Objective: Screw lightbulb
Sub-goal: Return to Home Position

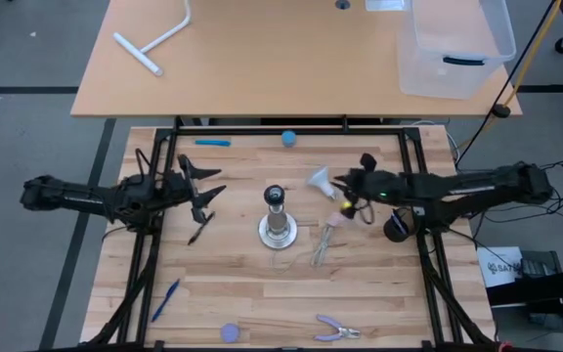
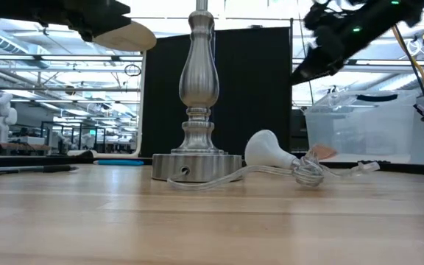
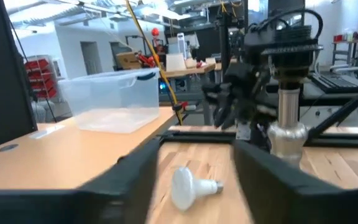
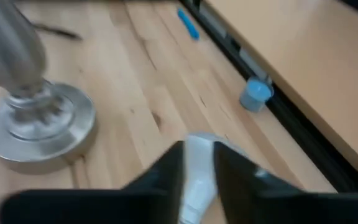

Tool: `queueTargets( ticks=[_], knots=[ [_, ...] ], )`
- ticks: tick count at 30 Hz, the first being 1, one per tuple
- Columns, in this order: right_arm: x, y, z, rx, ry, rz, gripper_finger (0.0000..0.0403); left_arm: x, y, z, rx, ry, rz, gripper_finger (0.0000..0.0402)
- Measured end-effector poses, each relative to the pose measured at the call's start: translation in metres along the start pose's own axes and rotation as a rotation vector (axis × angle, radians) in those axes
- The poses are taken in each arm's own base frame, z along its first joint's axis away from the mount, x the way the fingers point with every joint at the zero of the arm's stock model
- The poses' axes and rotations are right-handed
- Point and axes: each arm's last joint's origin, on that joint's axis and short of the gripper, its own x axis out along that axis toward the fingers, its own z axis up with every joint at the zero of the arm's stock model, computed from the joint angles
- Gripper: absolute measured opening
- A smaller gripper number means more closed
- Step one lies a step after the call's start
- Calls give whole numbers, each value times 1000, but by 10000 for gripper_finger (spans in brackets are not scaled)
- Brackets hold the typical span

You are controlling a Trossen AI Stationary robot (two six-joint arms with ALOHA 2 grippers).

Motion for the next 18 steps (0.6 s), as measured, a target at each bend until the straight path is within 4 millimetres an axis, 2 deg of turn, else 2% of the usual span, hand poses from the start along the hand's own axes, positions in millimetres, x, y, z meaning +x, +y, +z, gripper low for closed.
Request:
queueTargets(
  ticks=[2, 3, 6, 7, 13, 18],
  knots=[
    [-11, -1, -10, 16, -73, 23, 23, -6, 2, 0, -6, 19, -3, 158],
    [-16, -1, -15, 22, -114, 37, 12, -10, 4, -1, -7, 31, -4, 125],
    [-28, -4, -26, 33, -221, 67, 10, -19, 6, -3, 0, 70, -9, 32],
    [-32, -5, -29, 29, -248, 73, 7, -22, 7, -5, 4, 88, -11, 17],
    [-49, -12, -53, -19, -438, 83, 1, -36, 13, -8, -4, 118, 9, 2],
    [-54, -18, -77, -34, -511, 70, 1, -49, 16, -18, 12, 115, 28, 1]
  ],
)
